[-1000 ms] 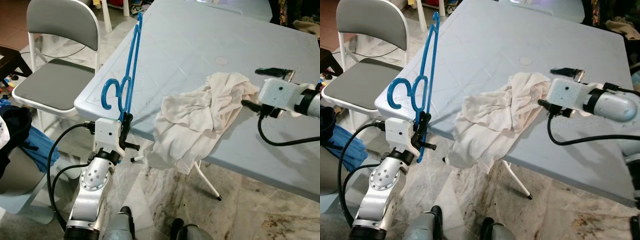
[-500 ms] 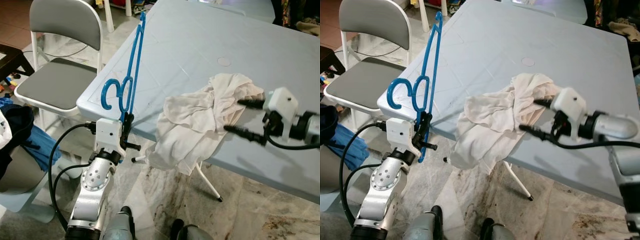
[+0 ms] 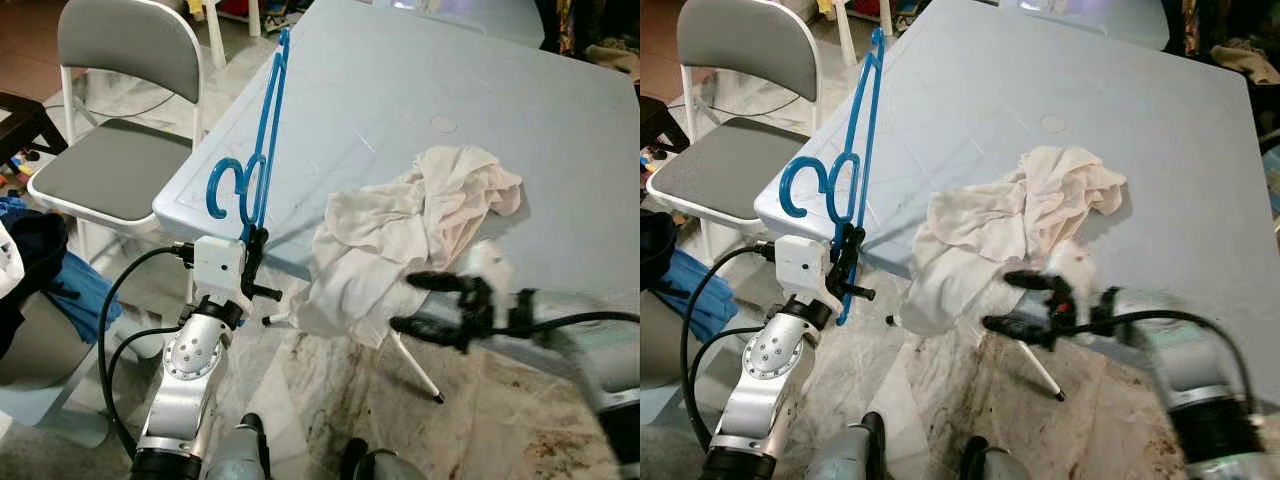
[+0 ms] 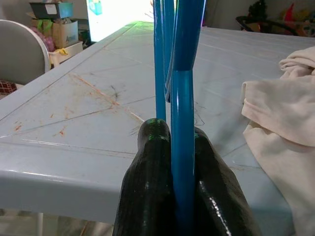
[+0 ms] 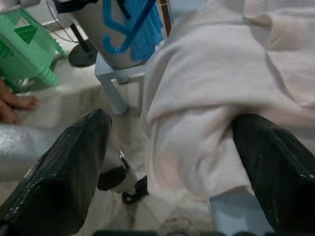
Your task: Hang hanger
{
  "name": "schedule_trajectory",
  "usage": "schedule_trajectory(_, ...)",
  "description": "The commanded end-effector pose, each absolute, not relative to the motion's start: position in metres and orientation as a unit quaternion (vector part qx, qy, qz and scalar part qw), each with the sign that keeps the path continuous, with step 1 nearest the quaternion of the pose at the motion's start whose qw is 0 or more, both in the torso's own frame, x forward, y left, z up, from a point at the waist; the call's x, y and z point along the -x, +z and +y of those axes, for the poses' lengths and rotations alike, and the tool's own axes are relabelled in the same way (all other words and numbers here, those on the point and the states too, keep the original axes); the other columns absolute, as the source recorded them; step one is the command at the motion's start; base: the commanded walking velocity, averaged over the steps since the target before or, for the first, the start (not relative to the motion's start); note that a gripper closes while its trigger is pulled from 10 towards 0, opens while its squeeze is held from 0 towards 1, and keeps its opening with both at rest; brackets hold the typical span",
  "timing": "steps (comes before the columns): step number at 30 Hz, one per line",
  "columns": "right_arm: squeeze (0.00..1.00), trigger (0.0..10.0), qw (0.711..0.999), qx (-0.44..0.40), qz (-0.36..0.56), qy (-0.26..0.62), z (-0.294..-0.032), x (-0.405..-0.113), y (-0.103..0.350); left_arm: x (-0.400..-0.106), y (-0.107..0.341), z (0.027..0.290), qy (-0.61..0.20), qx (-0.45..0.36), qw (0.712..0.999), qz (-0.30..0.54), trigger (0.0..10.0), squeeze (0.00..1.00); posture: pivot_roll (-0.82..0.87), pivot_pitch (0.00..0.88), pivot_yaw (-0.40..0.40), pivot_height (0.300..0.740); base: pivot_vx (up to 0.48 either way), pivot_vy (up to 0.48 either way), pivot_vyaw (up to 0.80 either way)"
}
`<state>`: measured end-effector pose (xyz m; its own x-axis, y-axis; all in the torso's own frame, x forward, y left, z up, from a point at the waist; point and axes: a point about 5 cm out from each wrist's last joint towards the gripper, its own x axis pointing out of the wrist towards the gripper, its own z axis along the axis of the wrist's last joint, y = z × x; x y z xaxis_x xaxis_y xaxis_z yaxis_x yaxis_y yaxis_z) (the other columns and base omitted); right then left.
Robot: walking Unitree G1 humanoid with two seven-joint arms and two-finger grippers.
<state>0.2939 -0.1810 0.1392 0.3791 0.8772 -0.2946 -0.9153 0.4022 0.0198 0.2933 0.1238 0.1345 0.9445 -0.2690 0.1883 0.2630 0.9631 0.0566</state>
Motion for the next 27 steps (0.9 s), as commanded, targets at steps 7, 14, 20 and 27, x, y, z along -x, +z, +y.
schedule_trajectory(7,0.0,10.0,0.851,0.047,0.147,0.502,-0.165,-0.302,0.116,-0.289,0.122,0.122,-0.142,-0.019,0.987,-0.069,10.0,0.0,0.2,0.216,-0.062,0.74,0.0,0.0,0.0)
schedule_trajectory(14,0.0,10.0,0.895,0.028,0.117,0.429,-0.161,-0.322,0.119,-0.288,0.121,0.123,-0.141,-0.019,0.988,-0.067,10.0,0.0,0.2,0.216,-0.063,0.74,0.0,0.0,0.0)
schedule_trajectory(20,0.0,10.0,0.934,0.024,0.096,0.343,-0.157,-0.344,0.124,-0.289,0.122,0.121,-0.142,-0.018,0.987,-0.069,10.0,0.0,0.2,0.215,-0.061,0.74,0.0,0.0,0.0)
schedule_trajectory(27,0.0,10.0,0.965,0.023,0.059,0.255,-0.154,-0.363,0.137,-0.289,0.123,0.123,-0.139,-0.019,0.988,-0.071,10.0,0.0,0.21,0.215,-0.062,0.74,0.0,0.0,0.0)
